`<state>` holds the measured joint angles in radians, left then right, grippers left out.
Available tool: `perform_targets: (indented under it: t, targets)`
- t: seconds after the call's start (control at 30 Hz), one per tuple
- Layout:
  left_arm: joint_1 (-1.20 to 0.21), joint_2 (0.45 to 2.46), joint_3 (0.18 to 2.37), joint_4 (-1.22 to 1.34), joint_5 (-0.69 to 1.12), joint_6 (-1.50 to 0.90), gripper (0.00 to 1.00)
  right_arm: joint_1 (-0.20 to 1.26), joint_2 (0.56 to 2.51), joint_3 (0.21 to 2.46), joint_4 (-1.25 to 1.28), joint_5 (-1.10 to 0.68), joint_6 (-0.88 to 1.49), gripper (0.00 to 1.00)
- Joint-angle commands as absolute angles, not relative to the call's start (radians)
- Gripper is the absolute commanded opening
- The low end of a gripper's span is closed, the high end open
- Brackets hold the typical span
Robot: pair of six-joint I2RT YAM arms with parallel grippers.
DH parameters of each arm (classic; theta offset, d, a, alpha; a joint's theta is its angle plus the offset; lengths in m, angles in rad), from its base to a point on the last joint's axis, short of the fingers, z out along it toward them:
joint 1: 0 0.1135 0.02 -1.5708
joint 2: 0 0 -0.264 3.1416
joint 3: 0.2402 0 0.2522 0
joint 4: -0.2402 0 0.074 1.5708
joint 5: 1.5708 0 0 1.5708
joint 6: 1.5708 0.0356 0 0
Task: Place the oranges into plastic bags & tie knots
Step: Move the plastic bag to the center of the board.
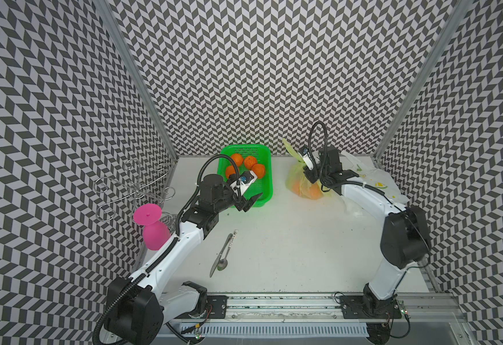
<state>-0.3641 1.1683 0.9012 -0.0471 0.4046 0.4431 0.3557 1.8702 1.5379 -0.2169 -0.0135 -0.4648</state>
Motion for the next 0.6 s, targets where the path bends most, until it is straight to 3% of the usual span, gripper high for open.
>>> perform_targets:
  t: [0.0,0.1,0.27,0.43,0.57]
  targets:
    - [-0.359,1.139,0.902,-0.052,0.4,0.434,0.85,0.364,1.983,1.769,-0.287,-0.112,-0.381,0.37]
    - [-0.358,1.138,0.902,-0.051,0.401,0.434,0.86,0.361,1.999,1.844,-0.351,-0.187,-0.353,0.53]
    - [-0.359,1.143,0.897,-0.053,0.428,0.437,0.86,0.304,1.826,1.644,-0.285,-0.157,-0.379,0.79]
    - [-0.358,1.142,0.899,-0.057,0.472,0.435,0.86,0.122,1.689,1.439,-0.192,-0.123,-0.387,0.86]
    - [-0.366,1.149,0.897,-0.055,0.5,0.443,0.9,0.014,1.735,1.382,-0.136,-0.062,-0.403,0.9]
